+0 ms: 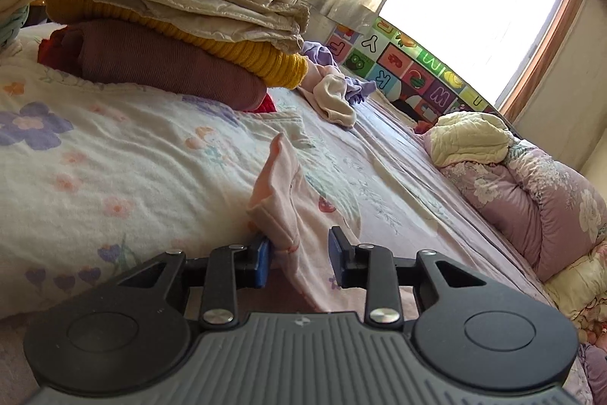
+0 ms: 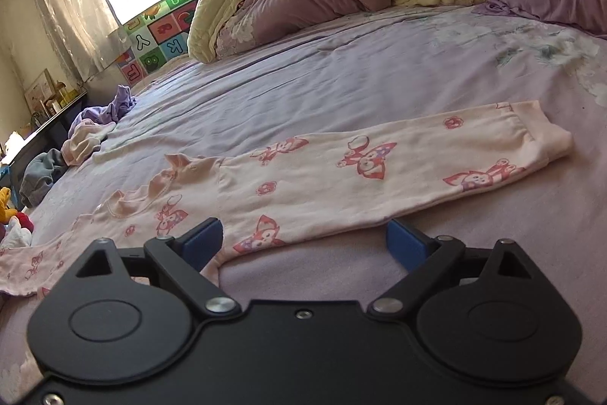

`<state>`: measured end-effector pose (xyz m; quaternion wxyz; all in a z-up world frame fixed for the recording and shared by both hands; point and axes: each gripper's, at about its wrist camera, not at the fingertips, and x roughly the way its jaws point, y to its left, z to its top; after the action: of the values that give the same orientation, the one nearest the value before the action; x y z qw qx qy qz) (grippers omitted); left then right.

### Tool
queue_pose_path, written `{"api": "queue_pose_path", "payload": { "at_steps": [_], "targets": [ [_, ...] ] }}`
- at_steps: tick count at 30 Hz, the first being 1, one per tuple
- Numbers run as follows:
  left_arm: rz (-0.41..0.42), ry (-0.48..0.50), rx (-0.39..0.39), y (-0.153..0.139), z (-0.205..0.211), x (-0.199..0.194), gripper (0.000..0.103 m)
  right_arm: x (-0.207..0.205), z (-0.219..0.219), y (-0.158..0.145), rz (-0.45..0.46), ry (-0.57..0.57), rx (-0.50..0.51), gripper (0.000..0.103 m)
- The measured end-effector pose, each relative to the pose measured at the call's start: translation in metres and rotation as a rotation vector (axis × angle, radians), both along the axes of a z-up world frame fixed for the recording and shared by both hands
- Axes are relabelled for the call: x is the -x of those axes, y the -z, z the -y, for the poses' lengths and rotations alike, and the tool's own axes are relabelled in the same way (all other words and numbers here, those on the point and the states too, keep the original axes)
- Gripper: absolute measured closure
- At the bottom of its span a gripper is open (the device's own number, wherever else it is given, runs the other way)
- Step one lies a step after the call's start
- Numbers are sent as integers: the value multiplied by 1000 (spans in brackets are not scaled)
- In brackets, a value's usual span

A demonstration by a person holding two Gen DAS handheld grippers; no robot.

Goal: Fold clothes
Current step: 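Lift the sleeve with the left gripper, fold it across the body, release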

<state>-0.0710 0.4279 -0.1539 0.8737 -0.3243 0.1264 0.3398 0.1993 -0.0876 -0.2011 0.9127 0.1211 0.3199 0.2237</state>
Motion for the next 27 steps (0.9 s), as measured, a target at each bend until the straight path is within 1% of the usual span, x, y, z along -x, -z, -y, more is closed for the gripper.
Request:
{"api": "queue_pose_path", "payload": {
  "at_steps": [1,2,3,5,6,8,10,13,15,17,18,20,22,23,25,27],
  "targets": [
    [-7,-2,-4,0,-1,-2,73,0,0,0,-1,1,-3,8],
    [-12,-3,-9,0,-2,-3,78,-1,0,0,-1,2,-5,8],
    [-14,1,-18,0,-2,-3,93,-1,0,0,-2,3,-8,8],
    [-18,17,-62,-8,5,-4,93,-2,0,1,-3,5,-13,8],
    [-23,27,-97,-14,11,-4,93,-2,0,1,-4,6,-16,8],
    [-46,70,-198,-30,30,-12,93,-4,2,1,-12,10,-35,8],
    [-31,117,-241,-43,46,-20,93,-5,4,1,-19,11,-46,8],
    [-29,205,-353,-65,80,-47,93,-7,3,2,-20,9,-46,8],
    [-26,296,-428,-76,112,-73,93,-8,4,2,-24,10,-56,8],
    [-35,393,-501,-79,146,-103,93,-9,7,2,-31,15,-77,8],
    [-45,446,-538,-79,164,-118,93,-9,8,2,-34,17,-85,8],
    [-80,576,-593,-67,199,-147,93,-11,11,2,-40,18,-100,8],
    [-162,696,-676,-39,235,-174,93,-12,13,3,-43,16,-111,8],
    [-213,759,-700,-23,251,-184,93,-12,13,4,-44,16,-117,8],
    [-267,821,-736,0,274,-192,93,-13,15,4,-46,14,-126,8],
    [-311,852,-793,15,293,-195,93,-14,14,4,-45,12,-125,8]
  ]
}}
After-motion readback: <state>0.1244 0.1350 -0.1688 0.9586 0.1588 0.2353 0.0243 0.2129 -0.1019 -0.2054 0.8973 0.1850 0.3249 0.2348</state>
